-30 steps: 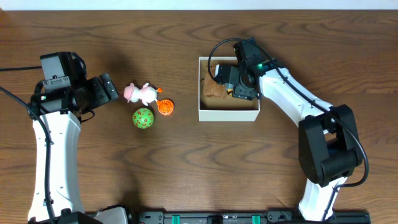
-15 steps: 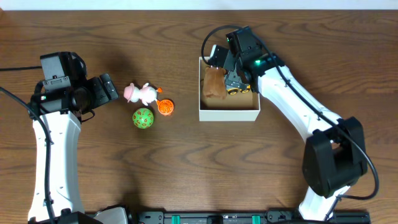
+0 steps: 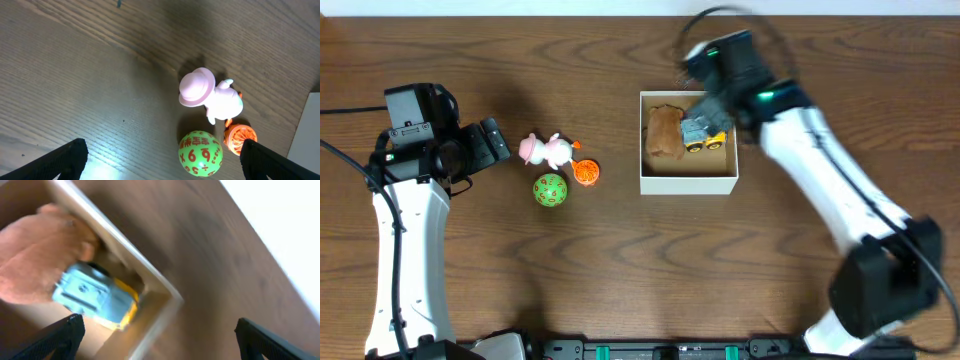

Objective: Pack container

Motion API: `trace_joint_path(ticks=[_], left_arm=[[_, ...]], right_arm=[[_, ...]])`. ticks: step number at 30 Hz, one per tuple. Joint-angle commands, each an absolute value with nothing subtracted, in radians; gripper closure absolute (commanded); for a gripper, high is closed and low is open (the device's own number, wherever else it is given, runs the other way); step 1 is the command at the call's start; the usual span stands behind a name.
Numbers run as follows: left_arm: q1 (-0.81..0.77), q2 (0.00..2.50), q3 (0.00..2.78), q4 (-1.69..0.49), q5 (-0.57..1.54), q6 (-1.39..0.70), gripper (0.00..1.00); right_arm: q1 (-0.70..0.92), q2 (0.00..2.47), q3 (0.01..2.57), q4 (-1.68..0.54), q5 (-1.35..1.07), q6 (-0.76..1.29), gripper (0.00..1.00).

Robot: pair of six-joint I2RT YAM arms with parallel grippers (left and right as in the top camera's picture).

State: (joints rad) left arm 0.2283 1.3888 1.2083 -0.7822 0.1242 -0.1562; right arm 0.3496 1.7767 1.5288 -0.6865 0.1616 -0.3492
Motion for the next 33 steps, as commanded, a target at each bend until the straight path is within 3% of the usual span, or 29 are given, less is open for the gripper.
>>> trace_joint_path(ticks=[1, 8, 13, 25, 33], left_arm=[[0.233, 1.392, 1.233, -0.785, 0.116, -0.142, 0.02], [0.233, 1.391, 1.233, -0.736, 0.125, -0.144, 0.02], [0.233, 1.391, 1.233, -0.755, 0.147, -0.144, 0.02], [0.17, 1.584, 1.241, -0.726, 0.183, -0.045, 0.02], [0.17, 1.799, 1.242, -0.565, 0.368, -0.026, 0.05]], right_arm=[[0.2, 1.677, 1.543, -0.754, 0.032, 0.01, 0.01], [-0.081, 1.682, 1.536, -0.996, -0.095, 0.29, 0.01], [-0.178, 1.701, 1.502, -1.045, -0.109, 0.318, 0.01], [-0.202, 1.702, 1.472, -1.044, -0.125, 0.322, 0.01], [-0.202, 1.702, 1.472, -1.053, -0.125, 0.322, 0.01]])
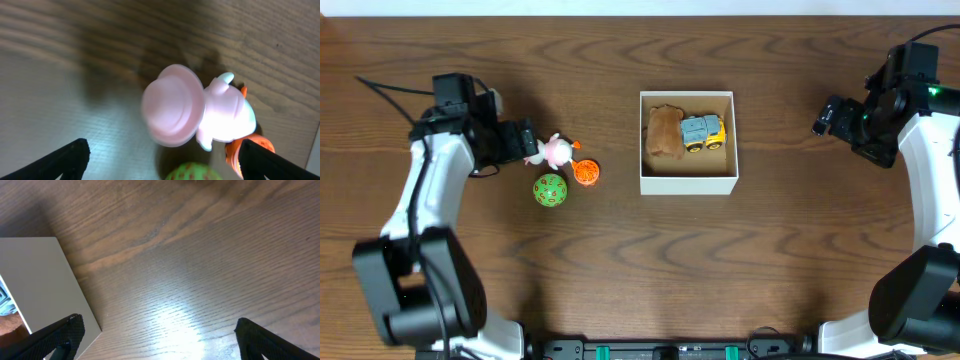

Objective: Pack container

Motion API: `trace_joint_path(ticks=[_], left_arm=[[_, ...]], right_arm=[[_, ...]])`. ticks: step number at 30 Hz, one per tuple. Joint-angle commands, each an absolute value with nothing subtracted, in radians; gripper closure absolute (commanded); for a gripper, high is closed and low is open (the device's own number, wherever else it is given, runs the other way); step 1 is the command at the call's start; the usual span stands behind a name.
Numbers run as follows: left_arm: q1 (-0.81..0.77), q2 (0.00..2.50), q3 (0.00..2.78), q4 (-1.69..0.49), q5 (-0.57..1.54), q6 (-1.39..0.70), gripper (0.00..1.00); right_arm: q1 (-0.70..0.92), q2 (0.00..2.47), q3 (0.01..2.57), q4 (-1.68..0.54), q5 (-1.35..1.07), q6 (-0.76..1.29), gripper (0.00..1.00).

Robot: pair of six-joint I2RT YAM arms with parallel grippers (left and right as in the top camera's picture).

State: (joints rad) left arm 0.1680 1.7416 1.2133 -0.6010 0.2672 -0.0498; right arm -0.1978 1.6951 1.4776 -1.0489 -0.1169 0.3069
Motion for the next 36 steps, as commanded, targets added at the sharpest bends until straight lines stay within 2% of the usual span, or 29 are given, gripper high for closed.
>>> trace_joint_path(ticks=[1, 6, 16, 23, 26, 27, 36], left_arm=[[0.17, 1.816, 1.242, -0.546, 0.382, -0.026, 0.06], [0.167, 1.881, 1.242, -0.476, 0.39, -0.026, 0.12], [0.164, 1.953, 1.241, -0.439, 0.389, -0.027, 0.54], [0.164, 1.892, 1.243, -0.465, 0.394, -0.031, 0.72], [0.162, 1.806, 1.244, -0.492, 0.394, -0.03, 0.92], [0.158, 1.769, 1.244, -0.502, 0.394, -0.03, 0.94], [-0.009, 1.404, 1.244, -0.522, 0.393, -0.098, 0.94]], right_arm=[[-0.202, 1.702, 1.472, -1.057, -0.125, 0.321, 0.01], [-0.202, 1.702, 1.472, -1.08, -0.125, 0.321, 0.01], [-0.202, 1.702, 1.472, -1.097, -0.124, 0.321, 0.01], [-0.202, 1.702, 1.472, -1.097, -0.125, 0.321, 0.01], [-0.202, 1.702, 1.472, -1.097, -0.125, 0.321, 0.01], [-0.202, 1.702, 1.472, -1.098, -0.125, 0.321, 0.01], [-0.202, 1.702, 1.472, -1.108, -0.125, 0.321, 0.01]])
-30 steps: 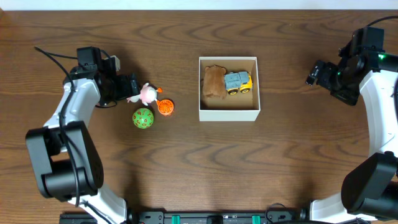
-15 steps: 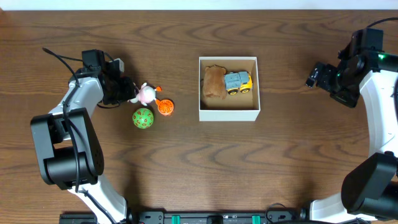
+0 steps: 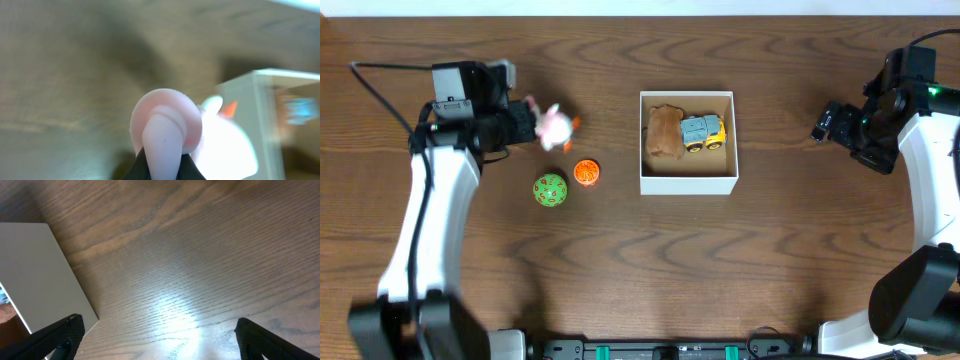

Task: Pack container
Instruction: 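Lift the pink figure with the left gripper and drop it in the box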

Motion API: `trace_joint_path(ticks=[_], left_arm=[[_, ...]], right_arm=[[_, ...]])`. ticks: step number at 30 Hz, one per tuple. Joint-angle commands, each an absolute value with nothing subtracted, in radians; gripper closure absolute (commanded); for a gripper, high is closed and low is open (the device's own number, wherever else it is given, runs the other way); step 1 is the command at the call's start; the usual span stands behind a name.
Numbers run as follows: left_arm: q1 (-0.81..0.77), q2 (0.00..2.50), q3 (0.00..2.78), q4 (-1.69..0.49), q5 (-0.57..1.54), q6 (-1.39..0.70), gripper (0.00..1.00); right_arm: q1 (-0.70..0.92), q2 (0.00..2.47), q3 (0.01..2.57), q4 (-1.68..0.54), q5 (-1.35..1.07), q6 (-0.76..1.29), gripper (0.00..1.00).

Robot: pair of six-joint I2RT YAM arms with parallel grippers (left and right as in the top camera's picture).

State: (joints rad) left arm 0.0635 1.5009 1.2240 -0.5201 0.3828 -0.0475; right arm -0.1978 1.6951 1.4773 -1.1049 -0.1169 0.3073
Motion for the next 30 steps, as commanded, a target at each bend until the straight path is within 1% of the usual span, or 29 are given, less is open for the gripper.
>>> trace_joint_path(ticks=[1, 4, 7, 11, 16, 20, 24, 30], left_arm=[[-0.04, 1.379, 1.244, -0.522, 0.393, -0.119, 0.94], [-0.153, 1.336, 1.244, -0.521, 0.392, -0.176, 0.94], [-0.268, 1.346, 1.244, -0.51, 0.38, -0.214, 0.94], [-0.403, 1.412, 1.243, -0.481, 0.264, -0.295, 0.94], [-0.51, 1.544, 1.243, -0.393, 0.228, -0.352, 0.94], [-0.533, 1.65, 1.243, -0.35, 0.204, -0.423, 0.94], [-0.532, 1.734, 1.243, -0.331, 0.189, -0.447, 0.94], [-0.533, 1.792, 1.243, -0.344, 0.189, -0.463, 0.93]], right_arm=[[-0.202, 1.702, 1.472, -1.108, -0.125, 0.321, 0.01], [-0.202, 1.702, 1.472, -1.109, -0.125, 0.321, 0.01], [-0.202, 1.702, 1.472, -1.11, -0.125, 0.321, 0.01], [-0.202, 1.702, 1.472, -1.11, -0.125, 0.321, 0.01], [-0.202, 1.702, 1.472, -1.116, -0.125, 0.321, 0.01], [-0.202, 1.702, 1.472, -1.124, -0.125, 0.321, 0.01], [-0.202, 1.702, 1.472, -1.127, -0.124, 0.321, 0.01], [-0.202, 1.702, 1.472, -1.126, -0.124, 0.321, 0.01]])
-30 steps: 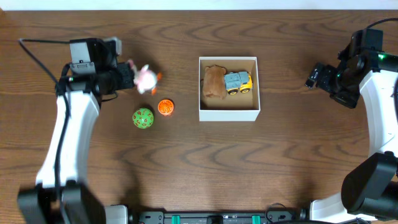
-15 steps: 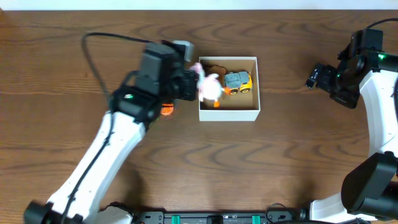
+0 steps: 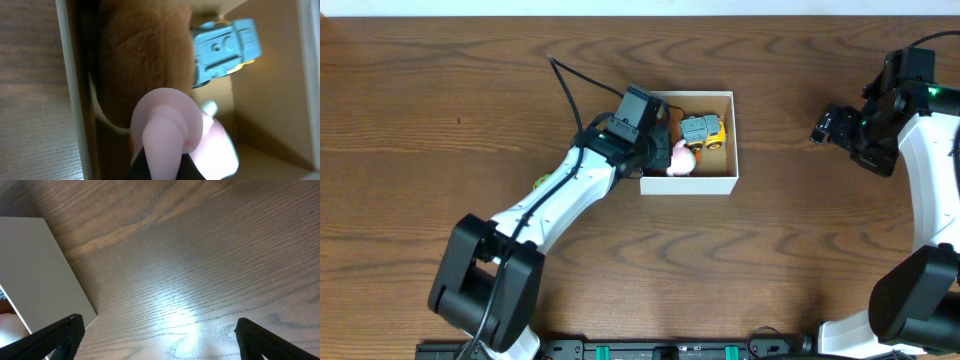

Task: Pack container
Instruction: 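Lift the pink figure with the left gripper and drop it in the box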

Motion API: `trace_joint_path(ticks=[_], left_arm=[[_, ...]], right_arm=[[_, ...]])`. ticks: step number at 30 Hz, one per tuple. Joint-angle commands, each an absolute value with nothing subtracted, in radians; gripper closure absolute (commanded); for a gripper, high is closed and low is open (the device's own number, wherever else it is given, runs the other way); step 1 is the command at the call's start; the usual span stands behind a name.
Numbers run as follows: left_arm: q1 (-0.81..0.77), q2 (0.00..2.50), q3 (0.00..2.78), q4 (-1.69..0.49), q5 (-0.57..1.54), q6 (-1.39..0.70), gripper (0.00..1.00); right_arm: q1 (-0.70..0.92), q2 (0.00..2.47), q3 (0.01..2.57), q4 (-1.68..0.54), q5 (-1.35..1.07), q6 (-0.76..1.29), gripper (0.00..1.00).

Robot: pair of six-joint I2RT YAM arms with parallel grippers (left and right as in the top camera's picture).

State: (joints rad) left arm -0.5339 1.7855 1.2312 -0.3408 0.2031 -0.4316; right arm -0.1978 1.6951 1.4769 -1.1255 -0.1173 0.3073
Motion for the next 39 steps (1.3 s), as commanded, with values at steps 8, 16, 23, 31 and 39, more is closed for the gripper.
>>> trace_joint_path(ticks=[8, 16, 23, 31, 39], left_arm=[[-0.537, 1.792, 1.243, -0.373, 0.198, -0.482, 0.65], [-0.543, 1.78, 1.243, -0.391, 0.201, -0.507, 0.65], [-0.543, 1.664, 1.243, -0.38, 0.197, -0.506, 0.62], [-0.543, 1.522, 1.243, -0.384, 0.192, -0.479, 0.24], [-0.539, 1.562, 1.243, -0.43, 0.145, -0.465, 0.51]], right_arm=[[-0.202, 1.702, 1.472, -1.126, -0.124, 0.321, 0.01], [-0.202, 1.702, 1.472, -1.126, -0.124, 0.321, 0.01], [-0.202, 1.702, 1.472, -1.126, -0.124, 0.321, 0.01], [-0.202, 1.702, 1.472, -1.126, -0.124, 0.321, 0.01], [-0.202, 1.702, 1.472, -1.126, -0.124, 0.321, 0.01]])
